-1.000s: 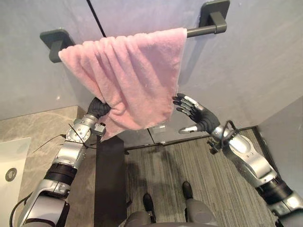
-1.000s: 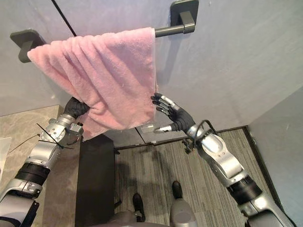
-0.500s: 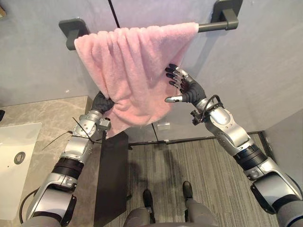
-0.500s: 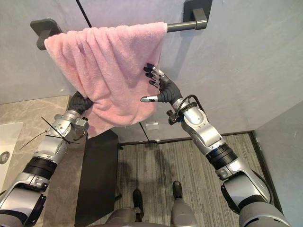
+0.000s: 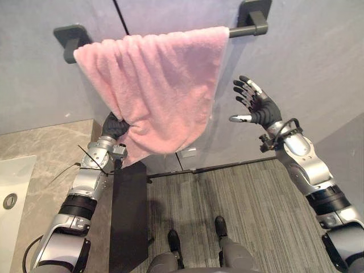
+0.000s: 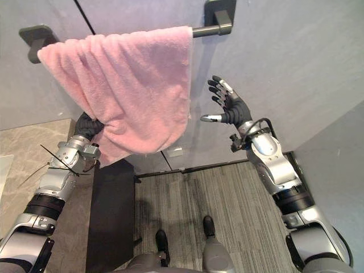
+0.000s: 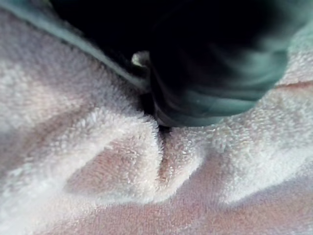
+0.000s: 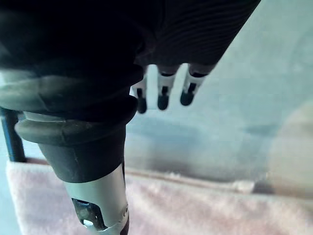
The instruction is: Organize washtable
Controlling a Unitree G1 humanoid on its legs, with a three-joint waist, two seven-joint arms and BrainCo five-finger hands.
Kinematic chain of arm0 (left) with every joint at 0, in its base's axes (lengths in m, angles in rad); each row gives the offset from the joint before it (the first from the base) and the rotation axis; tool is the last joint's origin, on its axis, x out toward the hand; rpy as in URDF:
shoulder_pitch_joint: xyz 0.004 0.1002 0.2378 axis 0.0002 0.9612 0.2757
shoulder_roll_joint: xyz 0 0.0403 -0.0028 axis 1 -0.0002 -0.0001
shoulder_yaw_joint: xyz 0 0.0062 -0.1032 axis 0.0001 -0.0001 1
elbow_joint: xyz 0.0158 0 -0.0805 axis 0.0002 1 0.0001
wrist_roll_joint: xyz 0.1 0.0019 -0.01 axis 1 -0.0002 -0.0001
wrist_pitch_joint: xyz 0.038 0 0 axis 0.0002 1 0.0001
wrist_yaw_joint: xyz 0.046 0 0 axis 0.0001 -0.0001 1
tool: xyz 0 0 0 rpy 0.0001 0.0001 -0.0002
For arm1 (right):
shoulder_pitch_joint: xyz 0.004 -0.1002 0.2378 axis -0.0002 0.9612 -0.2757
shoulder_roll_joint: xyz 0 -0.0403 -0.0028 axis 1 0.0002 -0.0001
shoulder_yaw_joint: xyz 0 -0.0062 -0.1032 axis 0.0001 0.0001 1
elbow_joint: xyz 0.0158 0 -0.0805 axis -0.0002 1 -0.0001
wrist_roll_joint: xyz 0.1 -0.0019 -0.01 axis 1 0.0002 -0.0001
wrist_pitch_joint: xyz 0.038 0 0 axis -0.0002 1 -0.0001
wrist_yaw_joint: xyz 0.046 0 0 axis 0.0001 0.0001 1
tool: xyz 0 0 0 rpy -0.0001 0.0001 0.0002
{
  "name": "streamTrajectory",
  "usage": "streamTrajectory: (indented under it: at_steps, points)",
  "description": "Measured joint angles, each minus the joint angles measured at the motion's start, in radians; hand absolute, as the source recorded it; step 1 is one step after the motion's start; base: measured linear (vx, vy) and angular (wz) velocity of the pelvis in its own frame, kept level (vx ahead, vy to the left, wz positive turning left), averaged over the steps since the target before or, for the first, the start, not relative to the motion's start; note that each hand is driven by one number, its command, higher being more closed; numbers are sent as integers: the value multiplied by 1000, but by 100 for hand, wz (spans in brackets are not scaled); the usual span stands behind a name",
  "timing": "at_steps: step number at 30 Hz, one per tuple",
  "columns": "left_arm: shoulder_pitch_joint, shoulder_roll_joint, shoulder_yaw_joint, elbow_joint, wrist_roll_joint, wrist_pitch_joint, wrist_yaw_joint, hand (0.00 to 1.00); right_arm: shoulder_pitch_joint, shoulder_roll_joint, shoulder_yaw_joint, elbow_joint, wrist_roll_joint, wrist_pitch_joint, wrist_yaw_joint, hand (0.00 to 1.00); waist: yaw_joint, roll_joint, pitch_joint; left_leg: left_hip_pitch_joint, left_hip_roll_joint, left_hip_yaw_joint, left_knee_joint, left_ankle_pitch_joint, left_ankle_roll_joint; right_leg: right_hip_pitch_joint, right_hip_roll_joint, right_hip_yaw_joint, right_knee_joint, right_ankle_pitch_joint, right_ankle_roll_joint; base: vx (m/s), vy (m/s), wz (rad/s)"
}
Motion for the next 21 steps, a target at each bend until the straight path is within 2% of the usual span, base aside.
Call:
streamTrajectory:
  at_steps: [3, 6, 17, 21]
  points:
    - [11, 0, 9, -3, 0, 0, -1, 100, 14, -46, -42, -2, 6, 3, 4, 0, -21, 0, 0, 6, 1, 12, -1, -1, 0, -1, 2, 10, 0, 2, 1, -19, 12, -13]
    - [18, 1, 13, -3, 0, 0, -1, 100, 29, -79, -64, -3, 11, 3, 5, 0, -19, 0, 0, 13, 4, 31, -1, -1, -1, -3, 9, 26, 0, 5, -2, -9, 7, -17]
    - [15, 0, 13, -5, 0, 0, -2, 100, 38, -78, -57, -3, 36, 3, 5, 0, -17, 0, 0, 5, 5, 24, -1, -1, -1, -6, 7, 10, 0, 6, -3, 6, 11, 3]
    - [7, 0, 7, -4, 0, 0, -1, 100, -26, -53, -13, 8, 35, 3, -2, 0, -16, 0, 0, -3, 1, 0, -1, 1, -1, -6, 1, -6, 0, 6, -3, 8, 20, 12]
